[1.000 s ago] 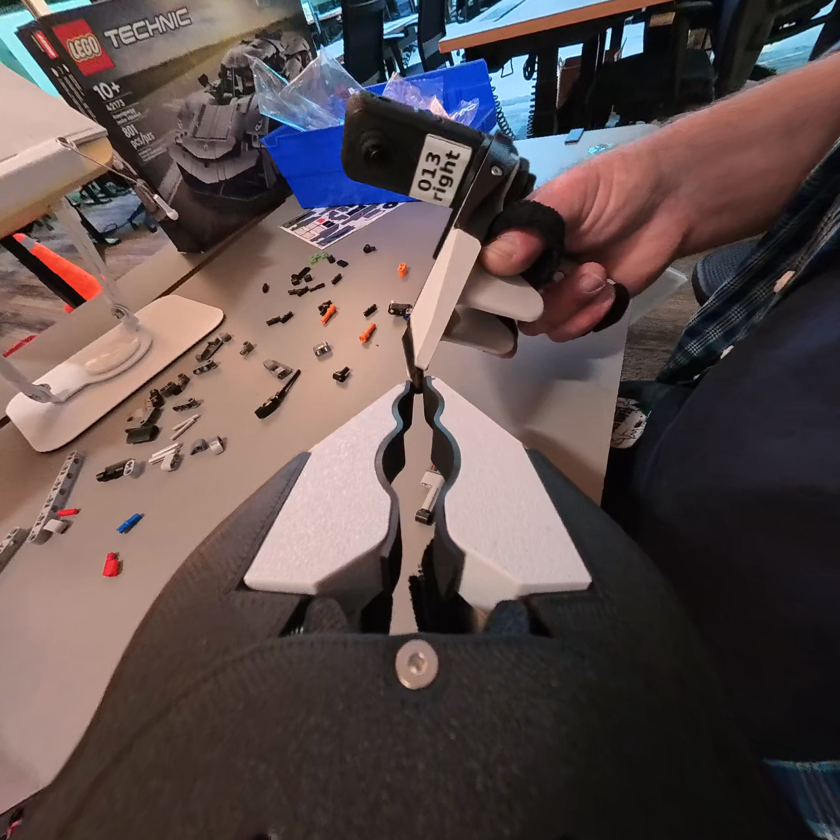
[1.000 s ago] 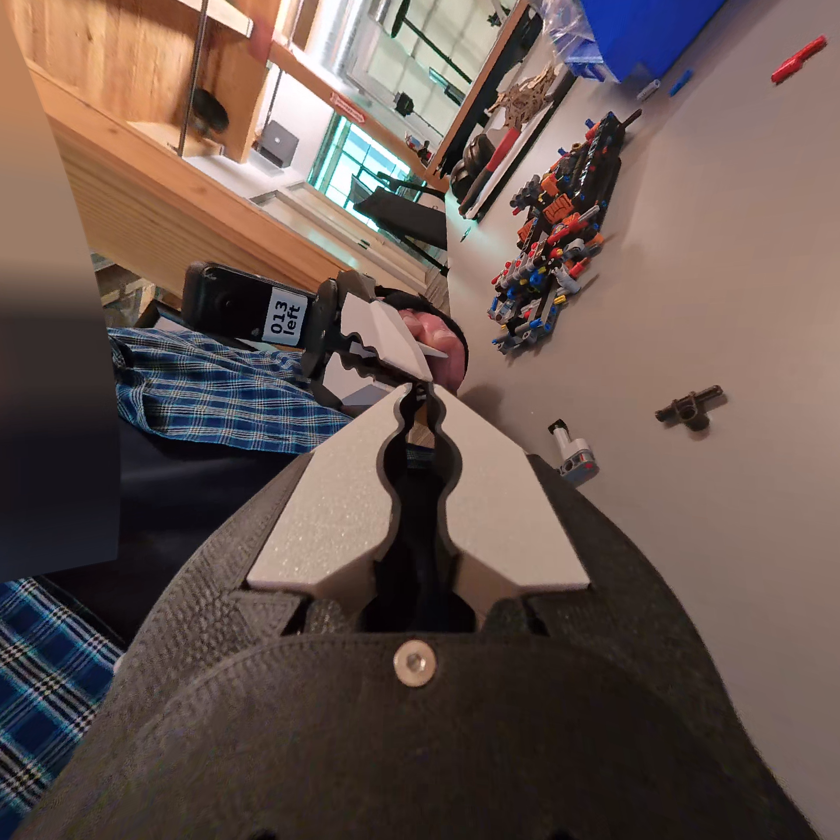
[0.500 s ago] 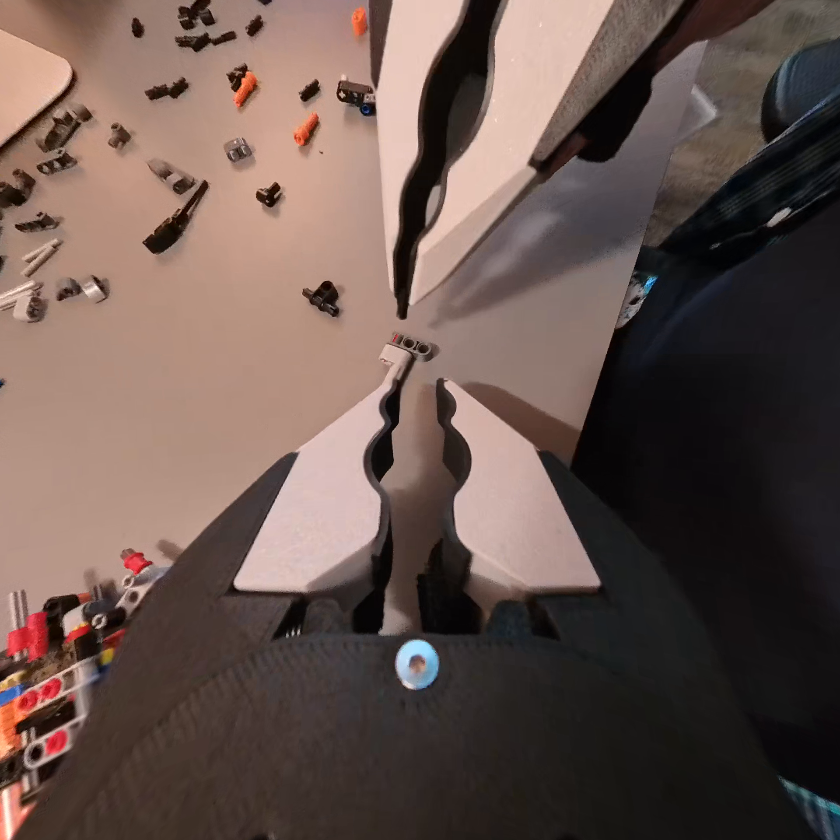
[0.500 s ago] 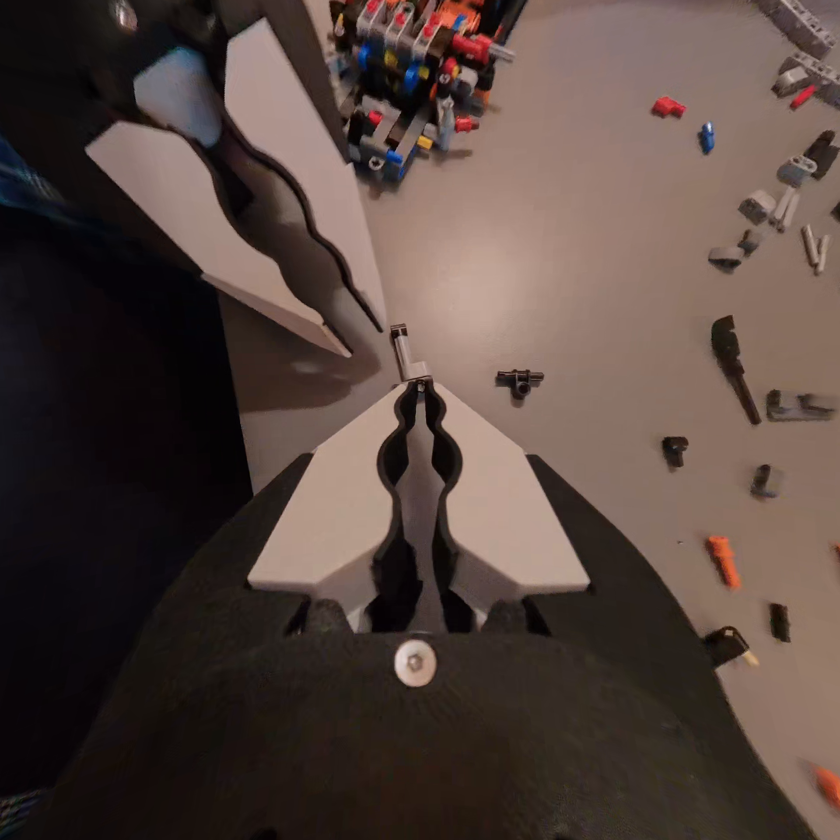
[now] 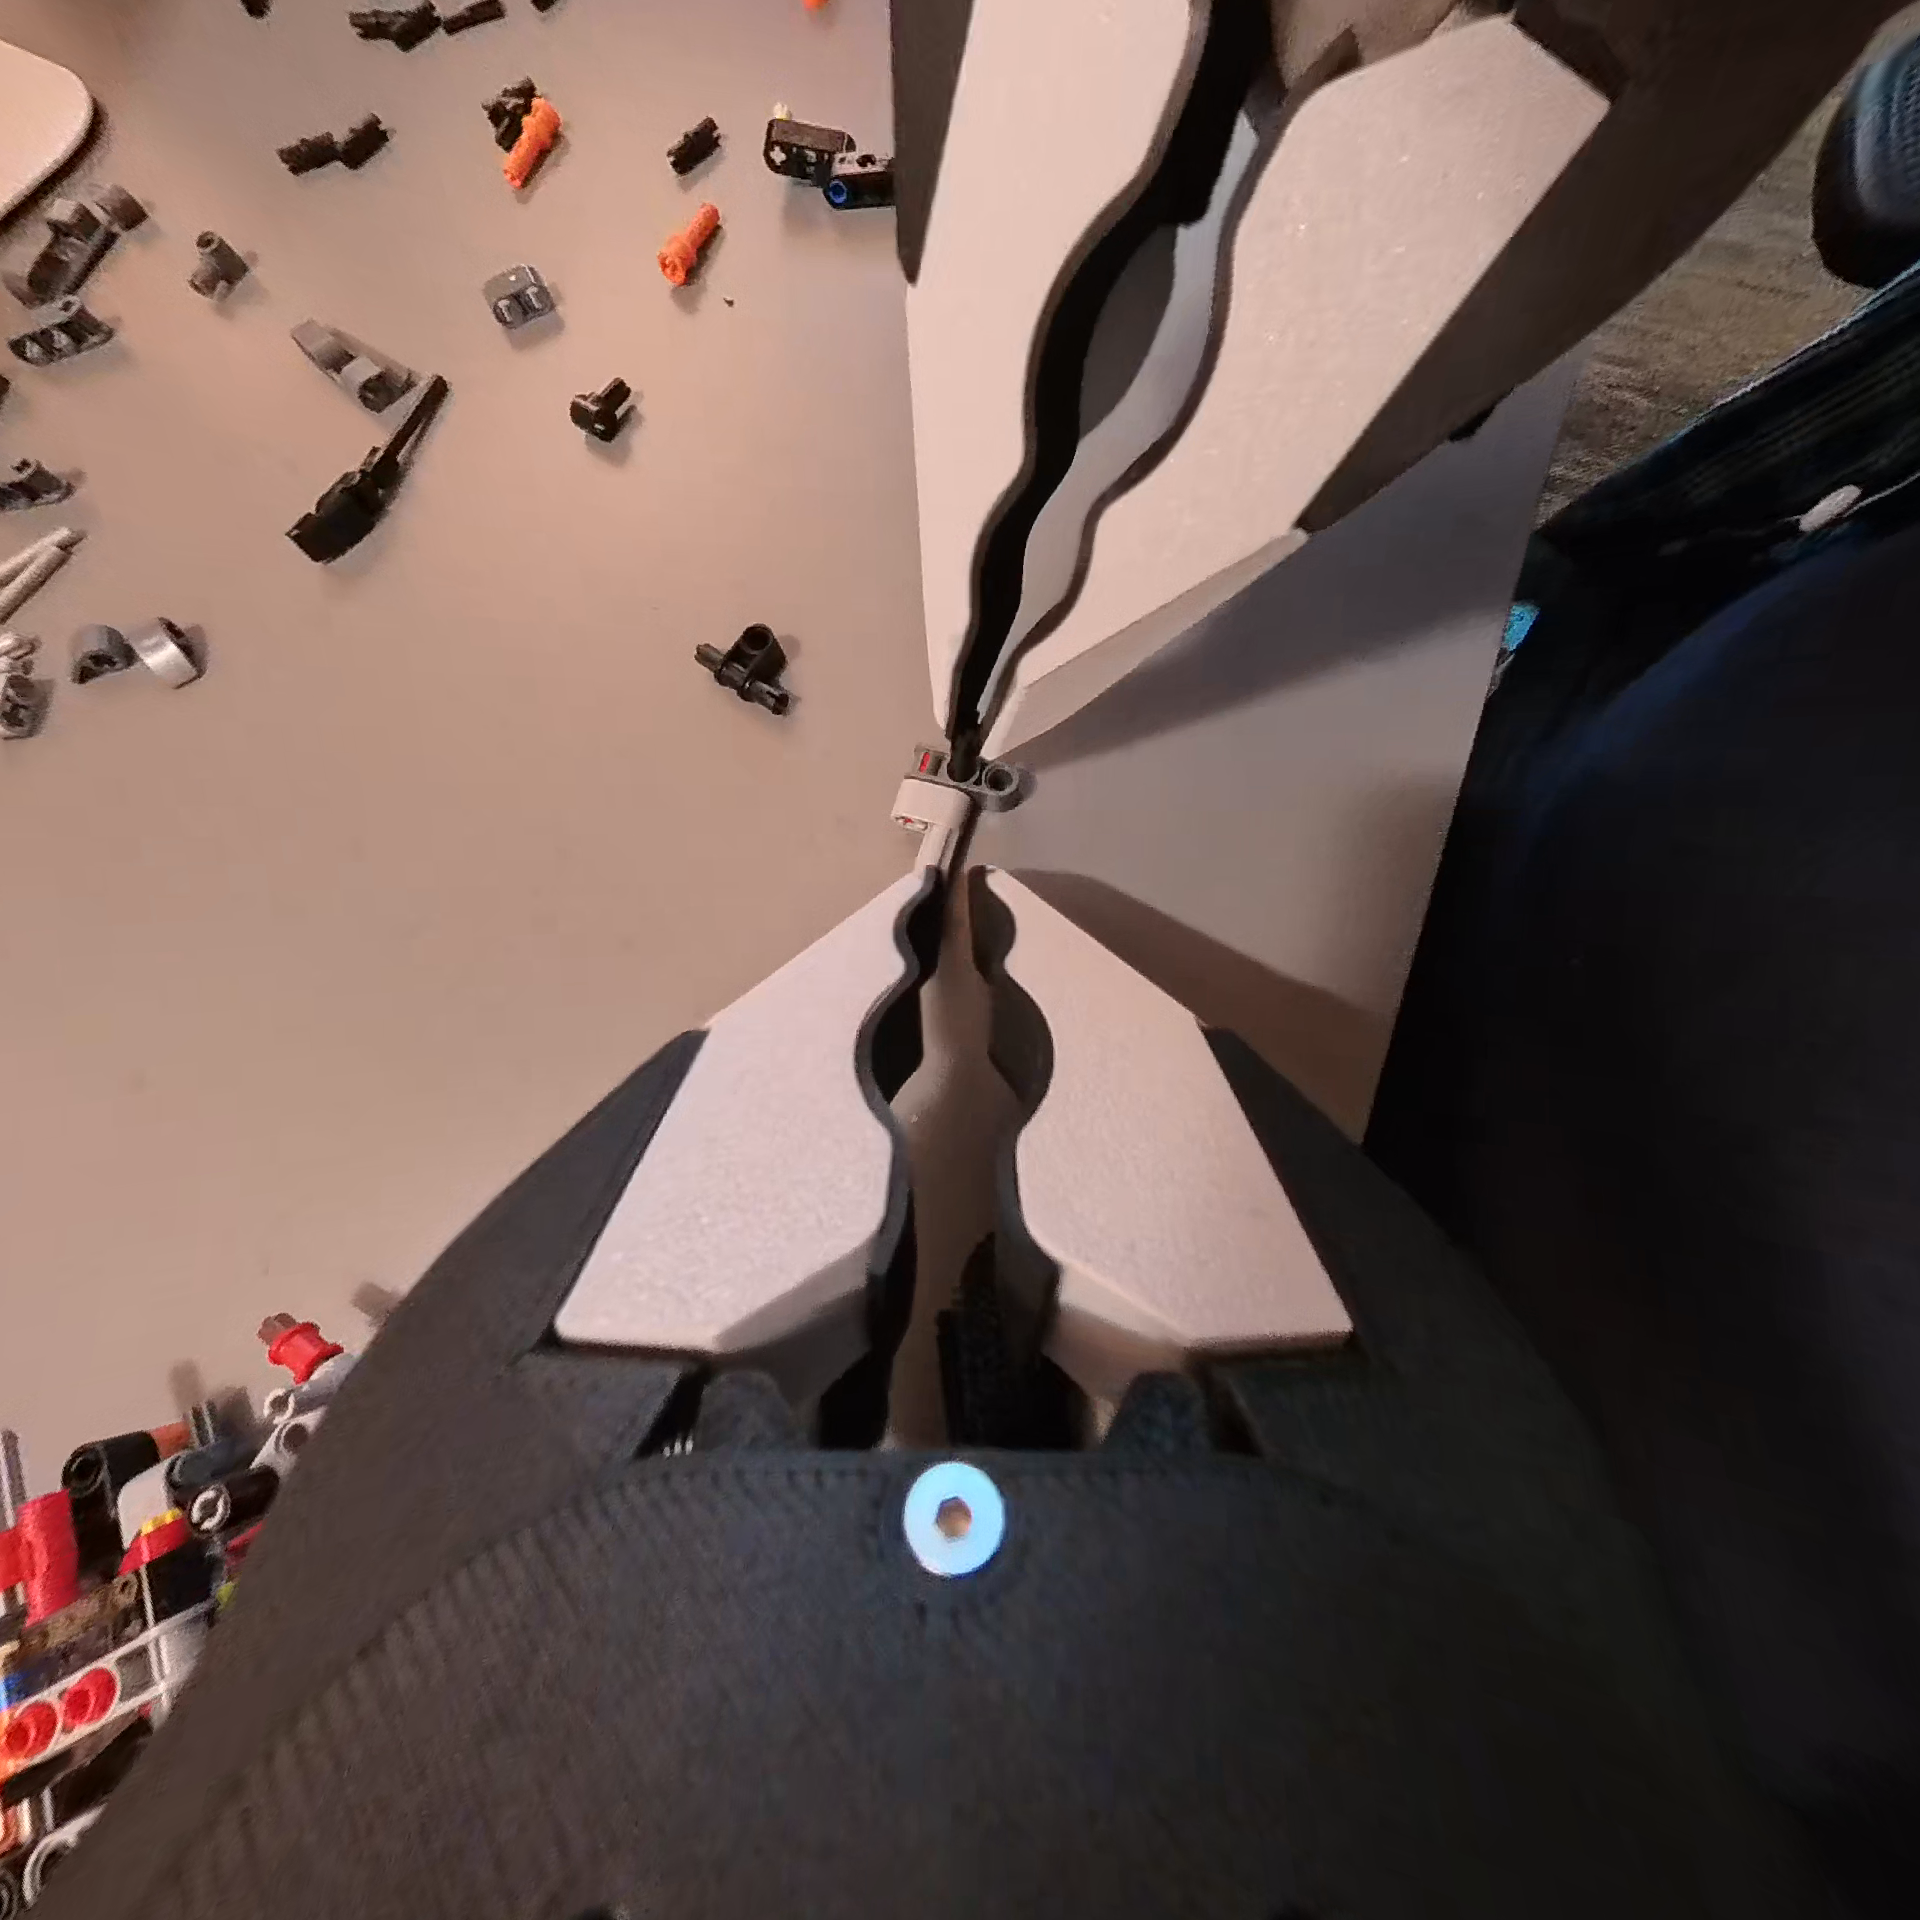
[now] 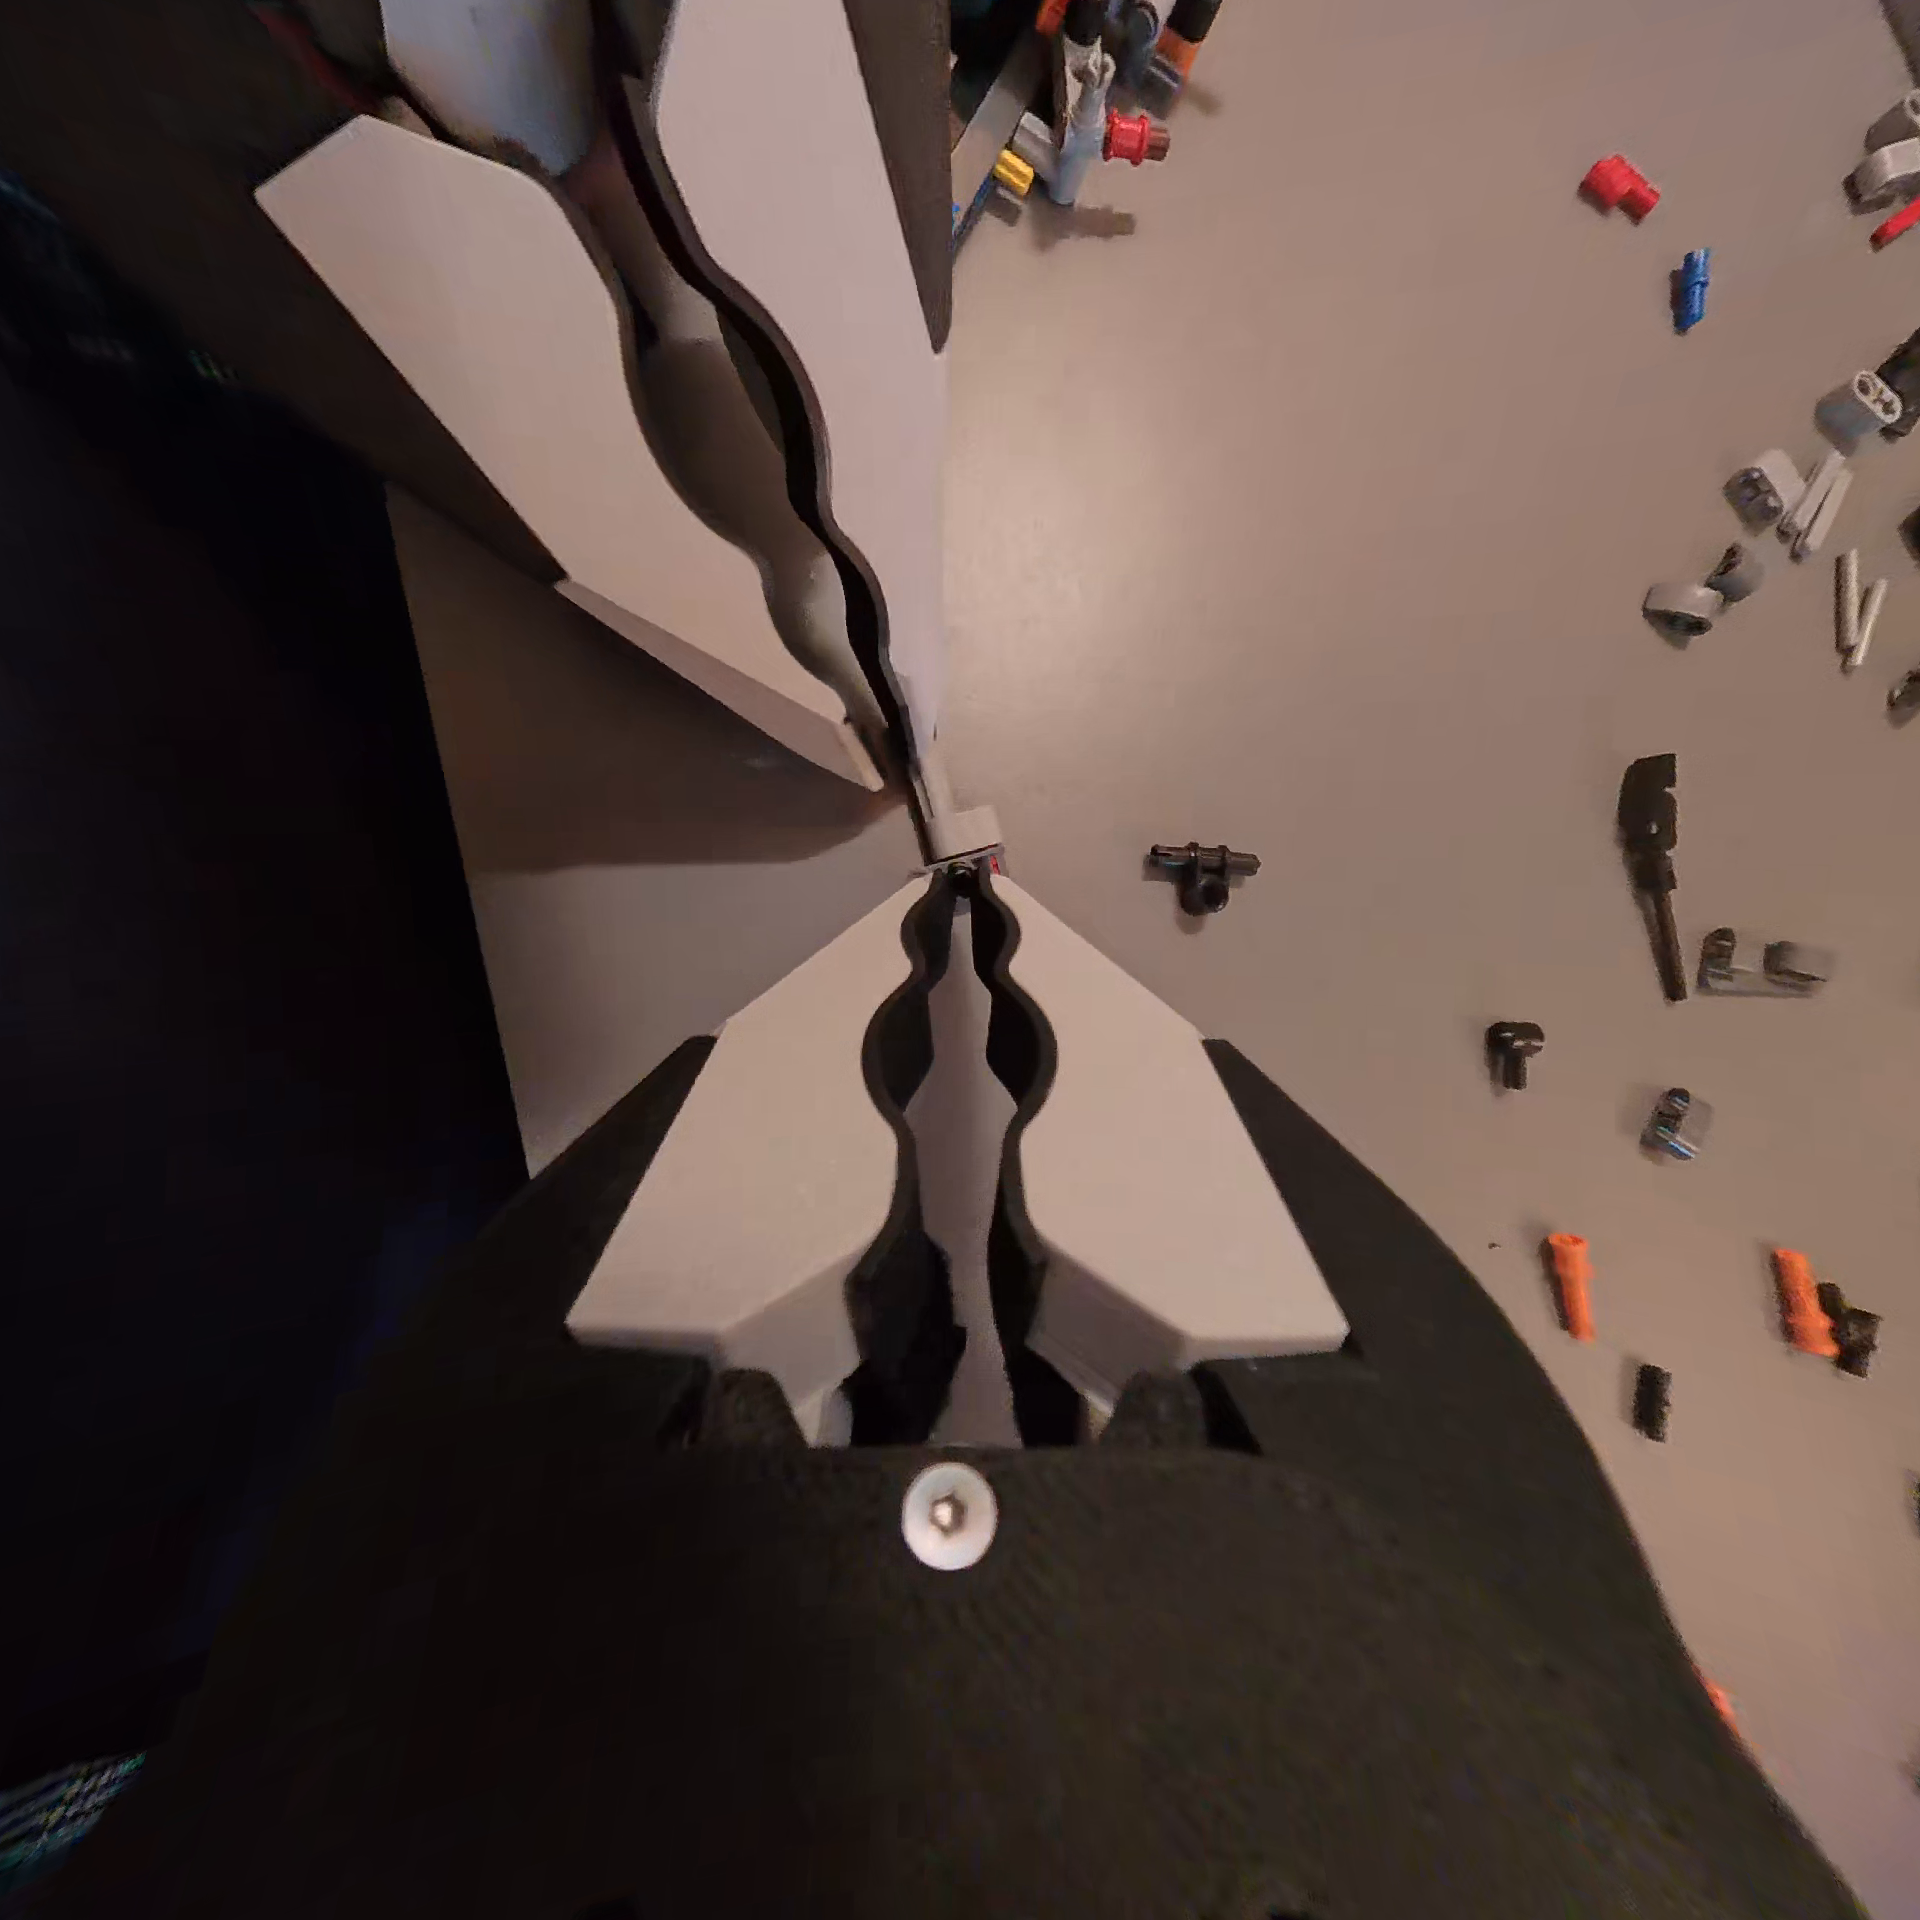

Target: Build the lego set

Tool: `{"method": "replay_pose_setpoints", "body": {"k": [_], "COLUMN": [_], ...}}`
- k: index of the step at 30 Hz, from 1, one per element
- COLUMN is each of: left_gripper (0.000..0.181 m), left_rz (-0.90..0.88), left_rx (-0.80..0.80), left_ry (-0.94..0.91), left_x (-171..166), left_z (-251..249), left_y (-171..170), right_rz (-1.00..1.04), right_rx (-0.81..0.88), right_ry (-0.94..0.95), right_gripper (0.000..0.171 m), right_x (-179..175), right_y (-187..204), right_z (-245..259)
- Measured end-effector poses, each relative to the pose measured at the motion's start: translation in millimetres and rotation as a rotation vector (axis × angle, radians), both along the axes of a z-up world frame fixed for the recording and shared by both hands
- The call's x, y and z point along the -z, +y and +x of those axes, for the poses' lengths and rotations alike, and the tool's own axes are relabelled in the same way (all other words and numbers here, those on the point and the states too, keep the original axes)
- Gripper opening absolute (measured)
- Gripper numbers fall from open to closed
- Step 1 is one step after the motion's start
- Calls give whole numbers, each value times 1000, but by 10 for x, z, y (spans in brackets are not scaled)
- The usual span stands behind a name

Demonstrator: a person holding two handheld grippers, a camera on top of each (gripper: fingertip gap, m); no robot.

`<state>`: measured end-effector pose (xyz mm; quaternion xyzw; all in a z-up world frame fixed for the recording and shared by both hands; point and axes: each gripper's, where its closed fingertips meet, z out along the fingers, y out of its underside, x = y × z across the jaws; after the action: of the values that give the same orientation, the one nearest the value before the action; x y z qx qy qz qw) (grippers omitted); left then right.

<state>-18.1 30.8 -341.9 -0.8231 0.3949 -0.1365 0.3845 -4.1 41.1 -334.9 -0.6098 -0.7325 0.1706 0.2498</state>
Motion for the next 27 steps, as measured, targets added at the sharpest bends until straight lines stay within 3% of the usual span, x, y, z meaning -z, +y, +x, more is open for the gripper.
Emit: {"method": "replay_pose_setpoints", "body": {"k": [1, 10, 14, 27], "left_gripper": [2, 4, 8, 7], "left_rz": [-11, 34, -36, -83], "left_rx": [5, -4, -10, 5], "left_ry": [11, -27, 12, -15], "left_x": [24, -129, 52, 71], "left_z": [0, -22, -69, -50], "left_y": [-9, 33, 65, 56], "right_rz": [7, 42, 40, 124], "right_rx": [-7, -51, -65, -101], "right_ry": [-10, -70, -95, -155], "right_gripper": [2, 2, 2, 2], "right_x": [1, 4, 5, 20], "right_y": [-5, 7, 11, 45], "right_z": [-1, -15, -14, -38]}}
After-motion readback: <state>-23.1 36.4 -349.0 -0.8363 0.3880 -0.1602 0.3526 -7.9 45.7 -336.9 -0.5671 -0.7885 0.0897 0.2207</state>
